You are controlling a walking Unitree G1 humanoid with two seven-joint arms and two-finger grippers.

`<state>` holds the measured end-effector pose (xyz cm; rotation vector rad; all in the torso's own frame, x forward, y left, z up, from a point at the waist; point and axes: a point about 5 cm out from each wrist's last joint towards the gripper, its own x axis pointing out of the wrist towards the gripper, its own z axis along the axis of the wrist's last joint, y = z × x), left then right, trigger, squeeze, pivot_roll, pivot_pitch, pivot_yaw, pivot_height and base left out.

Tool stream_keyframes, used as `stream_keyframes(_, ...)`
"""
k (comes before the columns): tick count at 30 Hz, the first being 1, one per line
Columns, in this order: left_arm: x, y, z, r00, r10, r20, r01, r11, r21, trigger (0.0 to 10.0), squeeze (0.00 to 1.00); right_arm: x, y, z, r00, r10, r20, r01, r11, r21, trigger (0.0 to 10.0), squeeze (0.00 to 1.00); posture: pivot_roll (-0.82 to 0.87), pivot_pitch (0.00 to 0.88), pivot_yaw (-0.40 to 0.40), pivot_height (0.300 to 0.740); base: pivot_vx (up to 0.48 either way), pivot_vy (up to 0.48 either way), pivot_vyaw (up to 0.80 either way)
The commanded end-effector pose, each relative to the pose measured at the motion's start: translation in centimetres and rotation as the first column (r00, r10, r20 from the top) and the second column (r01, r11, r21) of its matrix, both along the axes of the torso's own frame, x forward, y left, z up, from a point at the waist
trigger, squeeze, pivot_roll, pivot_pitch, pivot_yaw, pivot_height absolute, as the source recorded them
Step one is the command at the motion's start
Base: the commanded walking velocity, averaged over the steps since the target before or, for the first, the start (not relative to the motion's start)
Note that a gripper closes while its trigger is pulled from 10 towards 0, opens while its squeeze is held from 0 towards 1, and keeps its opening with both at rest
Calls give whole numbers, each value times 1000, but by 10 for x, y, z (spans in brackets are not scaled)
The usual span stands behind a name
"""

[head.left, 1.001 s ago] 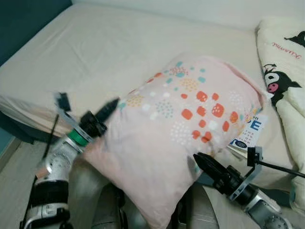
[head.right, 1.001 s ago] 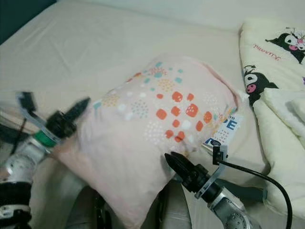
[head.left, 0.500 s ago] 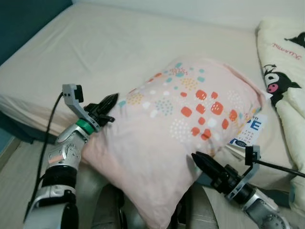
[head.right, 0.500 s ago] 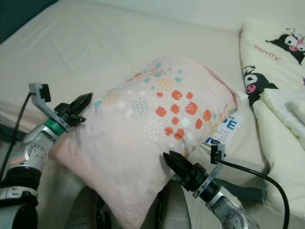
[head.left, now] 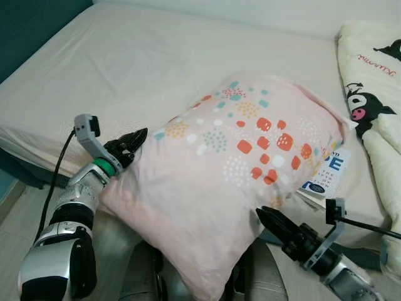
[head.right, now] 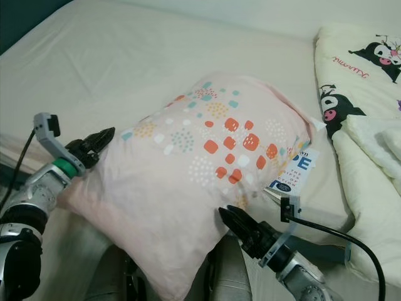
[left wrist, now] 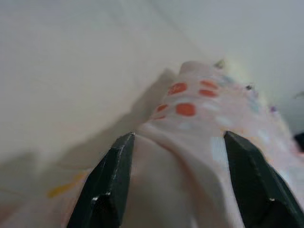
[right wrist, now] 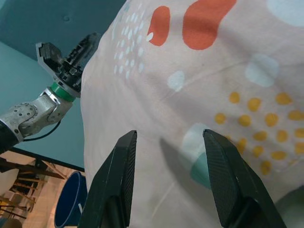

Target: Clean up the room

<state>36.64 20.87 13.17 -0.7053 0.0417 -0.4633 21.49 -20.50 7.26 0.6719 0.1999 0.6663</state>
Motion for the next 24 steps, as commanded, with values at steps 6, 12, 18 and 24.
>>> stream_keyframes(6,-8,-11,-17,993,-101,-54,94,987,-127,10000,1000,-5,-3,-1,1000,-13,-11,13,1000,-1,10000,0,-44,150,42,618,0,0,0)
stream_keyframes(12,-8,-11,-17,993,-101,-54,94,987,-127,10000,1000,-5,-3,-1,1000,-13,-11,13,1000,-1,10000,0,-44,150,42,618,0,0,0)
stream_keyframes(18,-27,-43,-40,886,-449,-116,447,893,-44,10000,1000,-5,-2,1,1000,-1,-12,1,1000,-4,10000,0,-44,153,37,618,0,0,0)
stream_keyframes(24,-41,-61,-50,770,-621,-145,626,780,-12,10000,1000,-5,-1,0,1000,2,-14,-2,1000,-5,10000,0,-42,153,39,618,0,0,0)
